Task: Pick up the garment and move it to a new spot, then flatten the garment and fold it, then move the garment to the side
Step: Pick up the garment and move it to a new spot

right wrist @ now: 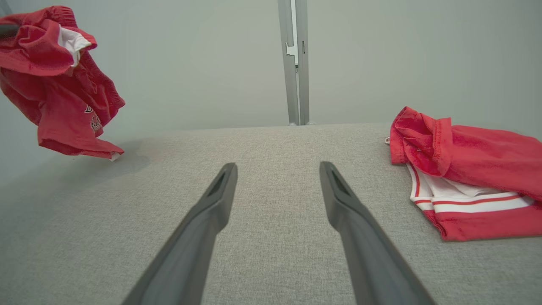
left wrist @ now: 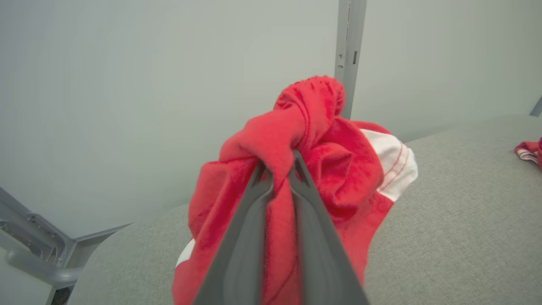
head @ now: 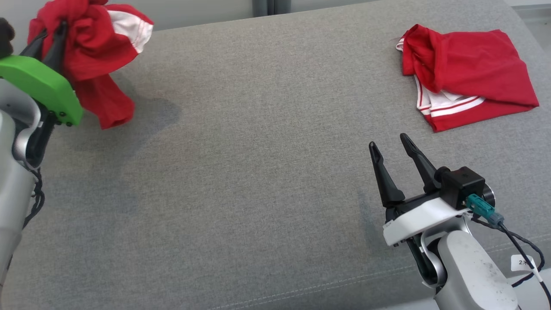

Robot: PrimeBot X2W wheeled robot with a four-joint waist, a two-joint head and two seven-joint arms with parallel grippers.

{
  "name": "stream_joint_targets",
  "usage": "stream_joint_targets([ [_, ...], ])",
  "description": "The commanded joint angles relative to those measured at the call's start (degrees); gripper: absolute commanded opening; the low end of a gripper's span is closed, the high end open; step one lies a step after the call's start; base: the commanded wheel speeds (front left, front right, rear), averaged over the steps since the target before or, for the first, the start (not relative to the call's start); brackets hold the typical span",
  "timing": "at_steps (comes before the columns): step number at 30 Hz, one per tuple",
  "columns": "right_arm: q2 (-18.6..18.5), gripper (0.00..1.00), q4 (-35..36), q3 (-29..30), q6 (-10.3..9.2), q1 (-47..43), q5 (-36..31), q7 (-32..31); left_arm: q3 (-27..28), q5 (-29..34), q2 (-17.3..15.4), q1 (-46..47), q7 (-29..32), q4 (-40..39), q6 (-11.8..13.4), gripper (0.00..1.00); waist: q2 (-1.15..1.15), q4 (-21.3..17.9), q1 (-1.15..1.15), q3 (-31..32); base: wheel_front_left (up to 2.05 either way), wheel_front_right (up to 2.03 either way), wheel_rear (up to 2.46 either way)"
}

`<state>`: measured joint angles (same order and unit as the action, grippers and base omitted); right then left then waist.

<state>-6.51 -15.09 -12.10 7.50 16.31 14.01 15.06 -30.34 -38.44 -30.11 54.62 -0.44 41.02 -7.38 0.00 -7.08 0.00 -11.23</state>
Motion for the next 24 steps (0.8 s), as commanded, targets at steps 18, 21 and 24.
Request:
stream_joint_targets([
  [18, 1.73, 1.00, -0.46, 1.01, -0.02, -2.05, 0.91, 0.23, -13.87, -3.27, 4.19, -4.85, -0.42, -20.46, -0.08, 0.00, 0.00, -8.09, 0.00, 2.60, 0.00, 0.00, 0.00],
  [21, 1.92, 1.00, -0.33, 1.17, -0.02, -2.28, 0.93, 0.23, -15.66, -2.37, 5.57, -5.90, -0.66, -21.89, 0.03, 0.00, 0.00, -8.46, 0.00, 2.53, 0.00, 0.00, 0.00],
  [24, 1.99, 1.00, -0.11, 1.44, -0.02, -2.32, 0.82, 0.23, -17.08, -1.99, 7.08, -7.11, -1.32, -22.63, 0.43, 0.00, 0.00, -8.49, 0.00, 2.25, 0.00, 0.00, 0.00],
])
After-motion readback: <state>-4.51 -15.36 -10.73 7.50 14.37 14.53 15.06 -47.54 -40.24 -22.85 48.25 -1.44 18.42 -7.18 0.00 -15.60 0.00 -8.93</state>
